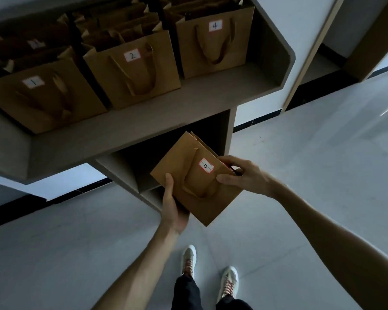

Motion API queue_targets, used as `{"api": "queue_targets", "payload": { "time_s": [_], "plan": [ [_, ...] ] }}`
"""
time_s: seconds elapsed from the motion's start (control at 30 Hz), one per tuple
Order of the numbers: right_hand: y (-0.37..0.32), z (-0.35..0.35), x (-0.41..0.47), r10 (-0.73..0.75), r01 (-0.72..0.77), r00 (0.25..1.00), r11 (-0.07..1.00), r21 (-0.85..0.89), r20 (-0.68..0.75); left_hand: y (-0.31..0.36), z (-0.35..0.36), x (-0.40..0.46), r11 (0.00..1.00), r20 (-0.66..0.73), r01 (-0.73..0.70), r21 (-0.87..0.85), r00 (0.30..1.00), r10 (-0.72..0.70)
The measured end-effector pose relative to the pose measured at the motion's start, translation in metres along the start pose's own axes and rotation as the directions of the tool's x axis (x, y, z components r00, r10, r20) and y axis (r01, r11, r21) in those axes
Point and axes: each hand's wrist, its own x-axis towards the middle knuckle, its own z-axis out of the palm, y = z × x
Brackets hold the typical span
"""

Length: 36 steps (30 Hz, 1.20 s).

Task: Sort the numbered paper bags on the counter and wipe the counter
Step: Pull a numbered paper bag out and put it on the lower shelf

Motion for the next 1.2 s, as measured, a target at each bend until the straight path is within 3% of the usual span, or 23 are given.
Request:
{"api": "queue_targets", "payload": {
  "time_s": [0.13,0.3,0.4,0.6,0.73,0.93,1.1,1.2],
  "plan": [
    [0.015,0.008,0.024,0.041,-0.041,0.999,0.999,0.007,0.015,0.006,-0.017,0.039,0.997,0.000,0.078,0.023,0.997,-0.078],
    [0.039,0.027,0.063,0.116,-0.110,0.983,0.993,0.052,-0.139,0.015,-0.042,0.097,0.970,0.022,0.232,0.071,0.972,-0.234],
    [0.051,0.033,0.093,0.137,-0.134,0.965,0.991,0.029,-0.223,0.024,-0.054,0.137,0.963,0.050,0.232,0.134,0.969,-0.240],
    [0.072,0.043,0.159,0.100,-0.230,0.864,0.950,-0.211,-0.494,0.040,-0.071,0.228,0.954,-0.011,0.236,0.184,0.971,-0.238],
    [0.090,0.043,0.192,0.047,-0.257,0.838,0.913,-0.317,-0.544,0.044,-0.068,0.270,0.925,-0.008,0.229,0.303,0.971,-0.238],
    [0.117,0.052,0.222,0.008,-0.351,0.840,0.771,-0.531,-0.543,0.042,-0.067,0.301,0.921,0.043,0.215,0.324,0.970,-0.241],
    [0.123,0.057,0.217,-0.068,-0.231,0.833,0.859,-0.457,-0.550,0.037,-0.064,0.307,0.894,0.095,0.198,0.401,0.962,-0.255],
    [0.128,0.060,0.199,-0.143,-0.085,0.736,0.951,-0.299,-0.662,0.035,-0.060,0.306,0.885,0.117,0.183,0.428,0.960,-0.255]
  ]
}}
